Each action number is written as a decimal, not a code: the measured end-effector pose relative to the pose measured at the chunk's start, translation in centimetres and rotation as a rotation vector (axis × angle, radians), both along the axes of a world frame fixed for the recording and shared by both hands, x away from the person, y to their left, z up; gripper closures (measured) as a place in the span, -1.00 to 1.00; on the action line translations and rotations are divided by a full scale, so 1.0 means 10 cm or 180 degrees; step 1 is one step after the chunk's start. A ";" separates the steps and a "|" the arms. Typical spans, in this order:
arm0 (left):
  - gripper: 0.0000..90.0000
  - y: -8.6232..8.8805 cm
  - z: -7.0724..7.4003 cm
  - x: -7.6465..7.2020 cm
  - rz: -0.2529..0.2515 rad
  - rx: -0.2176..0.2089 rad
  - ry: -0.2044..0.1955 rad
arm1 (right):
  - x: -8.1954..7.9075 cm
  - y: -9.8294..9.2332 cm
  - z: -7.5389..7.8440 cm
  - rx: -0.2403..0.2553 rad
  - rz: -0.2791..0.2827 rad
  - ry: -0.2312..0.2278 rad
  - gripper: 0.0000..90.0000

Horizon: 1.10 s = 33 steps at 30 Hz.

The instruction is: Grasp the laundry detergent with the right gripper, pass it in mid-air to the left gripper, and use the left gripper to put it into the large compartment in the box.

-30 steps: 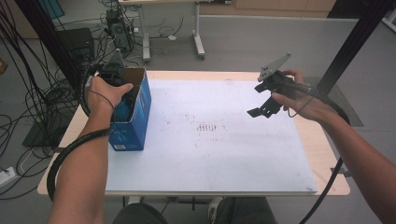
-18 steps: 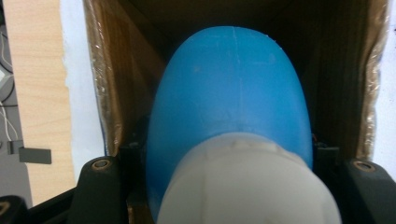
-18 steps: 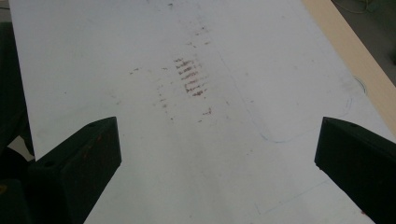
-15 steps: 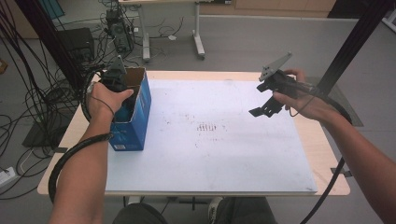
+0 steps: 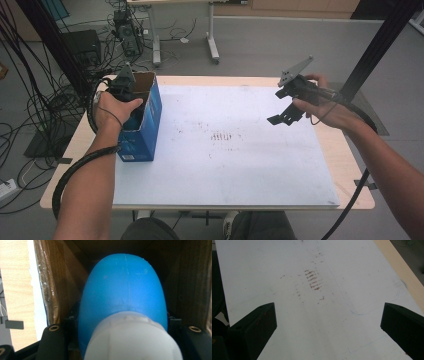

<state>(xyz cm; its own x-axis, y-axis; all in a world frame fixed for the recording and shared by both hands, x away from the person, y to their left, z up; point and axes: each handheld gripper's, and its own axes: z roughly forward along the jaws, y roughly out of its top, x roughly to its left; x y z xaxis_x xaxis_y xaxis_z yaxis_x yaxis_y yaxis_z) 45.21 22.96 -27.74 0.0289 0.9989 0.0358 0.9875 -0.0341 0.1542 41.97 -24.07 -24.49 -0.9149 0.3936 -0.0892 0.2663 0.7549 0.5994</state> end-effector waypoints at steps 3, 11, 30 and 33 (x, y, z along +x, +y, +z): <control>-0.17 0.00 0.00 0.00 0.0003 -0.0004 -0.0001 | 0.01 -0.02 0.00 0.0002 -0.0019 0.0004 -0.99; -0.17 0.00 0.00 0.01 0.0006 0.0002 0.0004 | 0.01 -0.05 0.00 -0.0001 -0.0043 0.0002 -0.99; -0.17 0.02 -0.01 0.01 0.0001 -0.0023 -0.0012 | 0.02 -0.05 0.01 -0.0042 -0.0043 -0.0007 -0.99; -0.17 0.02 -0.01 0.01 0.0000 -0.0023 -0.0016 | 0.02 -0.04 0.01 -0.0048 -0.0039 -0.0008 -0.99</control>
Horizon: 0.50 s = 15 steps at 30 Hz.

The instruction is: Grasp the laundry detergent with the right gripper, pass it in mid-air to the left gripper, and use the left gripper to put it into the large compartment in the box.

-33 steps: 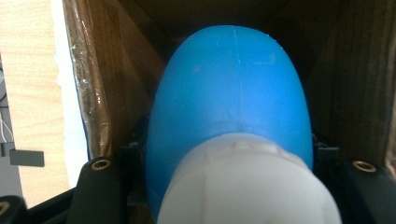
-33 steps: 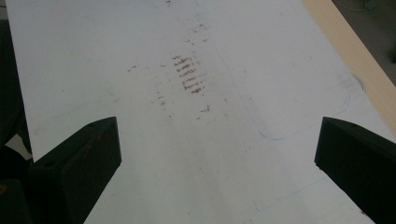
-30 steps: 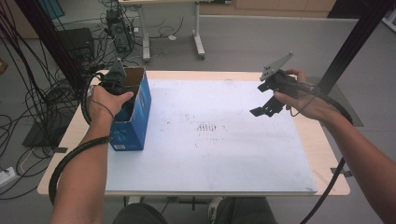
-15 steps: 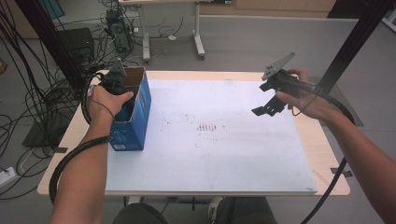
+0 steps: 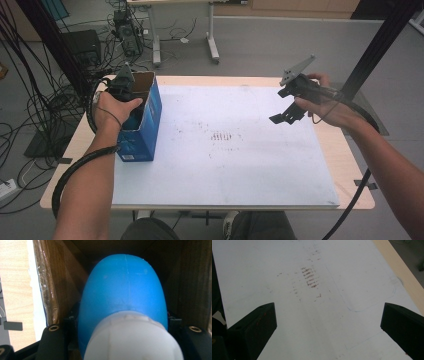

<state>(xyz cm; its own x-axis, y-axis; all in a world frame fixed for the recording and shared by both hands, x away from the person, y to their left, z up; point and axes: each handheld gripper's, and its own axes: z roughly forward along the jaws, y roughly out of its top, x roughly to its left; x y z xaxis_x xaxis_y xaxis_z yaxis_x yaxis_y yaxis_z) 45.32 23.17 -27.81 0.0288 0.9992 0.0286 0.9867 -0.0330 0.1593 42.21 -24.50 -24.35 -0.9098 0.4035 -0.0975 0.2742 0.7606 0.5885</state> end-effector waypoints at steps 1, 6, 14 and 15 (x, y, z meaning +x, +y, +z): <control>-0.17 0.00 0.00 0.00 0.0001 0.0000 0.0001 | 0.00 0.00 0.00 0.0002 -0.0003 -0.0001 -0.99; -0.17 0.00 0.00 0.00 -0.0010 0.0007 0.0010 | 0.00 0.00 0.01 -0.0004 0.0000 -0.0020 -0.99; -0.17 0.00 0.00 0.00 -0.0008 0.0002 0.0006 | 0.01 0.00 0.00 -0.0008 -0.0004 -0.0007 -0.99; -0.17 0.00 0.00 0.00 -0.0008 0.0003 0.0008 | 0.01 -0.01 0.00 -0.0011 -0.0004 -0.0008 -0.99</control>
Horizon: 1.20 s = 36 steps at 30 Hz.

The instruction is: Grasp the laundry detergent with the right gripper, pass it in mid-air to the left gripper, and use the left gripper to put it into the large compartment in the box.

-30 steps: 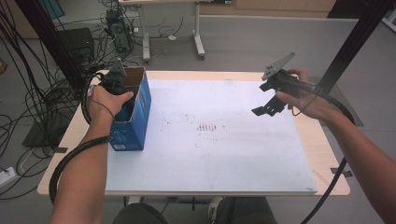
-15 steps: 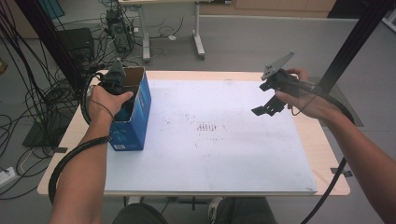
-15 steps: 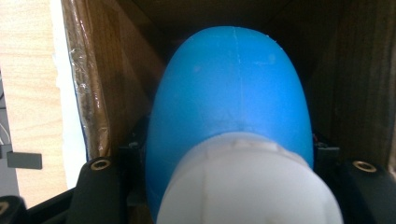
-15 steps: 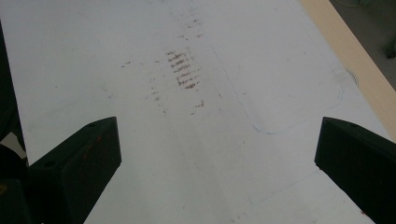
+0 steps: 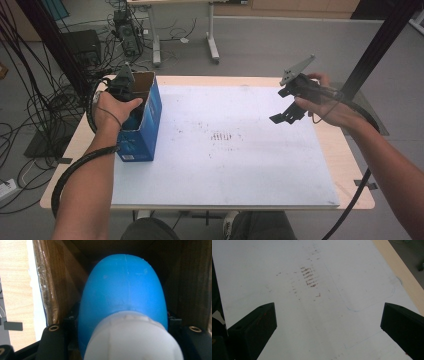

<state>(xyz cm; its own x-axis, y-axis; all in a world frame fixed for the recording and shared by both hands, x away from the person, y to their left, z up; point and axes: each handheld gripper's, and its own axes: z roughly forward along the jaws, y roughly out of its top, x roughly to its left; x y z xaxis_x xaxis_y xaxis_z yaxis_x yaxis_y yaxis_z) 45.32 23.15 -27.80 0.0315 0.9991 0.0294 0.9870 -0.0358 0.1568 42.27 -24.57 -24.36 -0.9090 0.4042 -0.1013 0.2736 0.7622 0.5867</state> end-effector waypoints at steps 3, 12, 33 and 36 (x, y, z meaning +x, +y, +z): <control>-0.17 0.00 0.00 0.00 -0.0006 0.0008 0.0022 | 0.00 0.00 0.00 -0.0001 -0.0003 0.0002 -0.99; -0.17 0.00 0.00 0.01 -0.0003 0.0004 0.0018 | 0.00 -0.02 0.00 -0.0002 -0.0008 0.0006 -0.99; -0.17 0.00 0.00 0.01 -0.0007 -0.0002 0.0014 | 0.01 -0.04 0.01 -0.0032 -0.0023 0.0010 -0.99; -0.17 0.00 0.00 0.01 -0.0010 -0.0002 0.0016 | 0.01 -0.04 0.02 -0.0027 -0.0026 0.0009 -0.99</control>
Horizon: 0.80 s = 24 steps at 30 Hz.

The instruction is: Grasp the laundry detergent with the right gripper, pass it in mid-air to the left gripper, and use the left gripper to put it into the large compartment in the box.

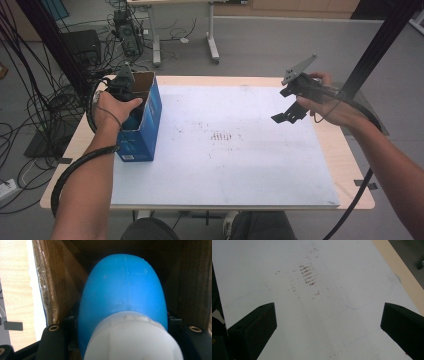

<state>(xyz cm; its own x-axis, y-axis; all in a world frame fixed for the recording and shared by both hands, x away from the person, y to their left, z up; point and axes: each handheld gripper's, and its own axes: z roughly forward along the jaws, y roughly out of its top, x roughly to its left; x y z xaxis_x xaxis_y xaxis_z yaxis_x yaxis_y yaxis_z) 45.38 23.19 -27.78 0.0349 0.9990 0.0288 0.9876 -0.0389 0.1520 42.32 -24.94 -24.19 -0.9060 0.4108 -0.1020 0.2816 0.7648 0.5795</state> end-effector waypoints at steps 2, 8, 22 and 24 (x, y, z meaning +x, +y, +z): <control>-0.17 0.00 0.00 0.00 -0.0001 -0.0001 -0.0002 | 0.00 0.00 0.00 0.0000 -0.0001 0.0003 -0.99; -0.17 0.00 0.00 0.00 -0.0002 0.0002 -0.0002 | 0.00 -0.02 0.00 -0.0003 -0.0012 -0.0002 -0.99; -0.17 0.00 0.00 0.00 -0.0002 0.0003 -0.0003 | 0.00 -0.05 -0.01 -0.0001 -0.0029 0.0002 -0.99; -0.17 0.00 0.00 0.00 0.0002 0.0004 -0.0006 | 0.01 -0.05 -0.01 0.0001 -0.0031 0.0005 -0.99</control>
